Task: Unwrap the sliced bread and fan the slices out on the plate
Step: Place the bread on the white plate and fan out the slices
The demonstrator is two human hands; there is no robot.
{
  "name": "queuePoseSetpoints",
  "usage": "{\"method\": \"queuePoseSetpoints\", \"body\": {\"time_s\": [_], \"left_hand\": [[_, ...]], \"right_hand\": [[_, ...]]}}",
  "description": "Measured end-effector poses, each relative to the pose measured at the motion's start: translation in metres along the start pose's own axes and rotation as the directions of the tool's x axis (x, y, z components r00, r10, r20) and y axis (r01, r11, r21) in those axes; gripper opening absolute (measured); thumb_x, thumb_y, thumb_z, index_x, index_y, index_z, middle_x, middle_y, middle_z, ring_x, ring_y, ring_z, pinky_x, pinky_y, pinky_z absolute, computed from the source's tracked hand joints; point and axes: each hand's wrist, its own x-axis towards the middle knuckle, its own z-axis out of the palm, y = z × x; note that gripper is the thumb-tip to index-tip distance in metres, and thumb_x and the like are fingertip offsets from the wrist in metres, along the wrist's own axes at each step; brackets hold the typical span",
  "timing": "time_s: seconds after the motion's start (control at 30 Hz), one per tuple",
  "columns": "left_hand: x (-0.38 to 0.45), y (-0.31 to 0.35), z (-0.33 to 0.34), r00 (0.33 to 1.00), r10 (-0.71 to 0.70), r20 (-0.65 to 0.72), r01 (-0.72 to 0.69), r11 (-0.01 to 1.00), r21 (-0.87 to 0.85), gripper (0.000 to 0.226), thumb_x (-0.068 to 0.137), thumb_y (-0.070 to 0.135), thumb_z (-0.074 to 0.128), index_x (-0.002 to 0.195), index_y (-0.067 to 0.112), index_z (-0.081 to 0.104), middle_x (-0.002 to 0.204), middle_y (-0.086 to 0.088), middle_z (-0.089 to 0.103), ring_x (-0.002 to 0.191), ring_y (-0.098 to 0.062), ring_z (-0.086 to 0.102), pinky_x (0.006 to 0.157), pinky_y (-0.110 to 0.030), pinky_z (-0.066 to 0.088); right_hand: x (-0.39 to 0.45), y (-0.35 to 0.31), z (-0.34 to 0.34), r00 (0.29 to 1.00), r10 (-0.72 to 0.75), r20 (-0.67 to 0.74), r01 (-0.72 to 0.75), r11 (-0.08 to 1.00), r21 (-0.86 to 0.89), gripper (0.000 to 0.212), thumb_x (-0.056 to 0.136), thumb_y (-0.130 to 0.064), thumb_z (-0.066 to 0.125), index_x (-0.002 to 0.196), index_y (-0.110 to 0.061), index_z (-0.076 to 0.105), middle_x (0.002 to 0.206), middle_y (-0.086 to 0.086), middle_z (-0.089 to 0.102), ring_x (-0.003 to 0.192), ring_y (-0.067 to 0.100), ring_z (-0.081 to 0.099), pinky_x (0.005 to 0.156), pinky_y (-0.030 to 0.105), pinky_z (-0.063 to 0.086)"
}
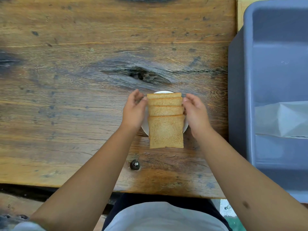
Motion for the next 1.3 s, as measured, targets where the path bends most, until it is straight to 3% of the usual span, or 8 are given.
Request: {"method": "queuePoseSetpoints", "body": {"time_s": [0.13,0.23,0.33,0.5,0.6,0.87,1.13,1.3], "left_hand": [[0.024,0.015,-0.007,0.999,-0.041,0.0,0.04,0.978,0.204,0.014,0.093,0.024,0.056,0.102,0.021,0.067,0.101,-0.003,0.07,0.085,-0.017,0.063,0.086,-0.04,0.052],[0.038,0.025,-0.008,0.99,-0.057,0.127,0.014,0.95,0.311,0.015,0.093,0.024,0.058,0.082,0.023,0.068,0.073,0.002,0.063,0.066,-0.013,0.054,0.07,-0.032,0.048],[0.049,0.031,-0.008,0.98,-0.058,0.19,-0.026,0.912,0.409,0.013,0.091,0.023,0.062,0.079,0.022,0.068,0.068,0.004,0.061,0.064,-0.012,0.054,0.062,-0.026,0.046],[0.06,0.033,-0.01,0.955,-0.084,0.283,-0.056,0.889,0.455,0.005,0.088,0.019,0.068,0.083,0.018,0.07,0.077,0.002,0.066,0.073,-0.014,0.059,0.071,-0.029,0.051],[0.064,0.035,-0.011,0.941,-0.073,0.332,-0.096,0.88,0.465,0.007,0.089,0.017,0.067,0.082,0.018,0.066,0.071,0.004,0.06,0.067,-0.012,0.054,0.063,-0.026,0.047],[0.068,0.028,-0.014,0.924,0.077,0.376,-0.276,0.813,0.513,0.004,0.092,0.017,0.062,0.09,0.019,0.064,0.078,0.008,0.06,0.07,-0.005,0.053,0.064,-0.018,0.043],[0.074,0.027,-0.012,0.926,0.057,0.372,-0.276,0.776,0.567,0.003,0.094,0.021,0.059,0.092,0.024,0.06,0.079,0.008,0.059,0.076,-0.011,0.055,0.067,-0.023,0.045],[0.066,0.034,-0.015,0.949,0.053,0.31,-0.206,0.85,0.485,0.03,0.095,0.022,0.057,0.124,0.017,0.055,0.088,0.013,0.062,0.096,-0.013,0.059,0.09,-0.03,0.045]], "right_hand": [[0.027,-0.019,-0.001,0.998,-0.013,-0.064,0.003,0.987,-0.16,0.013,0.088,-0.024,0.058,0.083,-0.03,0.069,0.08,-0.011,0.064,0.081,0.011,0.058,0.081,0.037,0.049],[0.043,-0.03,0.0,0.999,0.039,0.025,-0.032,0.968,-0.25,0.018,0.087,-0.021,0.061,0.072,-0.028,0.069,0.073,-0.009,0.064,0.067,0.008,0.055,0.065,0.028,0.045],[0.056,-0.035,0.001,0.99,0.068,0.123,-0.021,0.936,-0.35,0.019,0.087,-0.014,0.064,0.071,-0.023,0.069,0.073,-0.006,0.064,0.066,0.009,0.054,0.059,0.024,0.041],[0.068,-0.038,-0.001,0.971,0.078,0.226,0.031,0.896,-0.442,0.017,0.089,-0.013,0.066,0.074,-0.023,0.07,0.075,-0.006,0.065,0.069,0.008,0.057,0.067,0.026,0.046],[0.073,-0.038,-0.004,0.95,0.056,0.306,0.111,0.858,-0.501,0.01,0.091,-0.018,0.065,0.083,-0.021,0.07,0.079,-0.007,0.066,0.076,0.011,0.06,0.077,0.033,0.05],[0.077,-0.035,-0.011,0.907,-0.058,0.417,0.309,0.765,-0.566,0.013,0.095,-0.019,0.058,0.088,-0.025,0.067,0.083,-0.008,0.067,0.079,0.011,0.06,0.076,0.032,0.05],[0.081,-0.033,-0.011,0.911,-0.07,0.407,0.306,0.776,-0.551,0.012,0.095,-0.02,0.057,0.089,-0.027,0.065,0.088,-0.003,0.067,0.083,0.014,0.061,0.078,0.033,0.05],[0.072,-0.033,-0.014,0.957,-0.076,0.28,0.201,0.87,-0.45,0.019,0.096,-0.02,0.057,0.114,-0.016,0.062,0.088,-0.006,0.064,0.075,0.008,0.06,0.072,0.026,0.047]]}}
